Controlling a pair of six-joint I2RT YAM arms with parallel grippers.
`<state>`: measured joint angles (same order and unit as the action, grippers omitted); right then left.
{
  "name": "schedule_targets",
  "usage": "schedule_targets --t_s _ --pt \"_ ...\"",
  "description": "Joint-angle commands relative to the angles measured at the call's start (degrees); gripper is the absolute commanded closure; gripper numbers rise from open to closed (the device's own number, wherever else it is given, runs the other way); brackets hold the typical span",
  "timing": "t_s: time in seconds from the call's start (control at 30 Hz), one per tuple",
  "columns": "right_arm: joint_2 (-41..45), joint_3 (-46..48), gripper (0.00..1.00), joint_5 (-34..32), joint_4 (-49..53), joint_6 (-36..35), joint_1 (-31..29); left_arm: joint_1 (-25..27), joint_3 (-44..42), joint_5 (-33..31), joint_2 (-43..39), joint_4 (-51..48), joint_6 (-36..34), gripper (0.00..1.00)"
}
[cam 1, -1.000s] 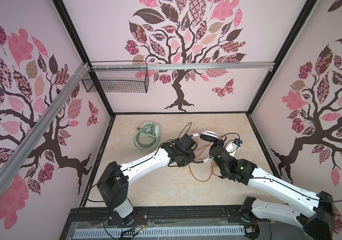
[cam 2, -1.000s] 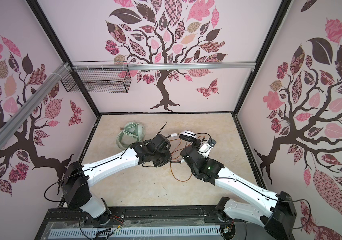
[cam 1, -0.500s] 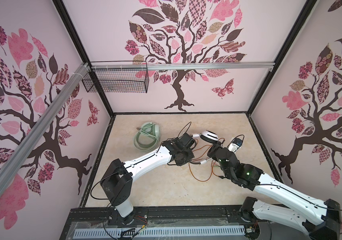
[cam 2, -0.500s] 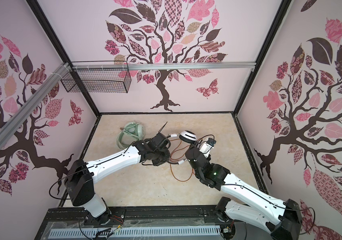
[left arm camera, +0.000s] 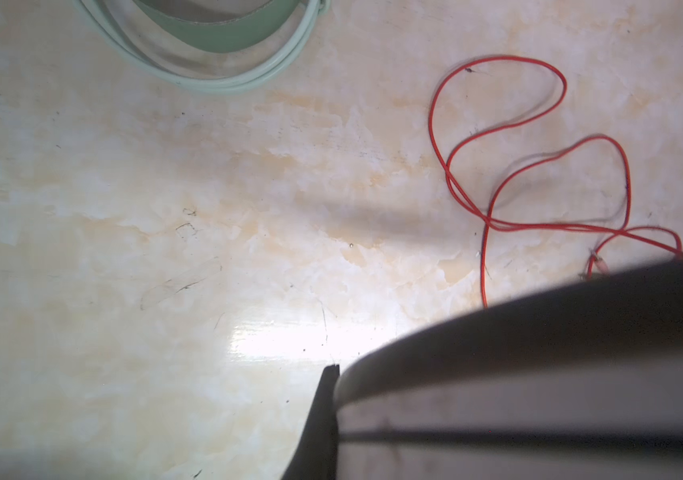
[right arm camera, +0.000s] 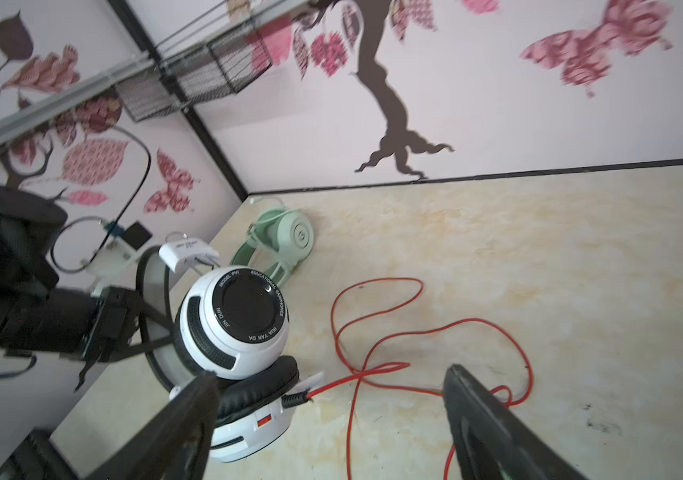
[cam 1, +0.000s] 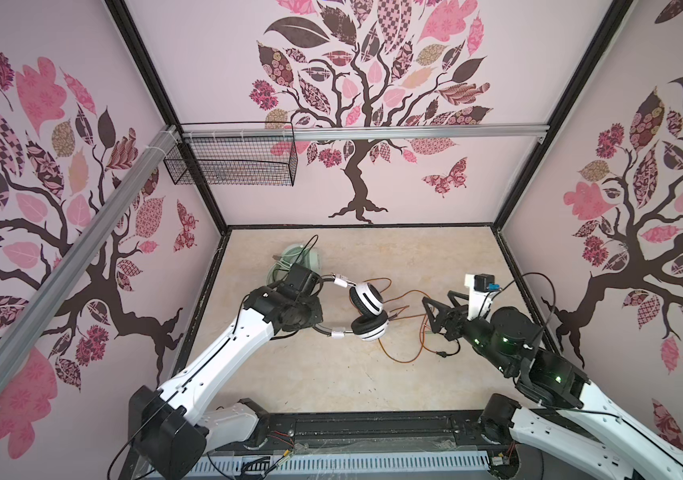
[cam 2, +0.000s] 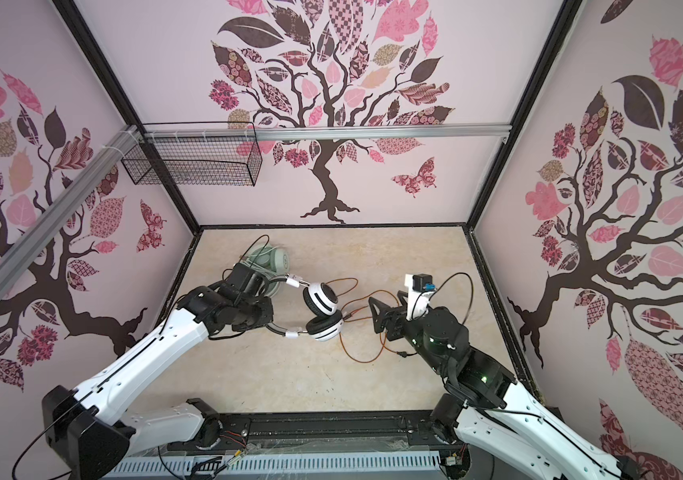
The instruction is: Wrap the headphones
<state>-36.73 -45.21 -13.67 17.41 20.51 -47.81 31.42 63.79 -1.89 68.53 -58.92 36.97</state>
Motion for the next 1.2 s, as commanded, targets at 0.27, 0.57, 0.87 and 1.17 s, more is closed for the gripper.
schedule_targets --t_s 0.27,0.57,0.87,1.17 --pt "-13.86 -5.00 0.14 28.92 8.01 -11.56 -0.27 0.13 -3.99 10.42 -5.18 -9.93 -8.66 1.00" --pt "-17.36 -8.40 0.14 27.51 12.70 -11.87 -1.85 0.61 -2.80 7.08 -0.05 -13.81 -8.86 1.00" --pt "-27.86 -14.25 0.01 7.07 16.24 -7.93 -13.84 6.14 1.68 5.15 9.04 -15.46 -7.36 1.00" --pt "-18.80 -7.84 0.01 11.02 10.27 -4.29 -4.70 5.91 -2.65 8.51 5.24 -10.29 -10.09 1.00"
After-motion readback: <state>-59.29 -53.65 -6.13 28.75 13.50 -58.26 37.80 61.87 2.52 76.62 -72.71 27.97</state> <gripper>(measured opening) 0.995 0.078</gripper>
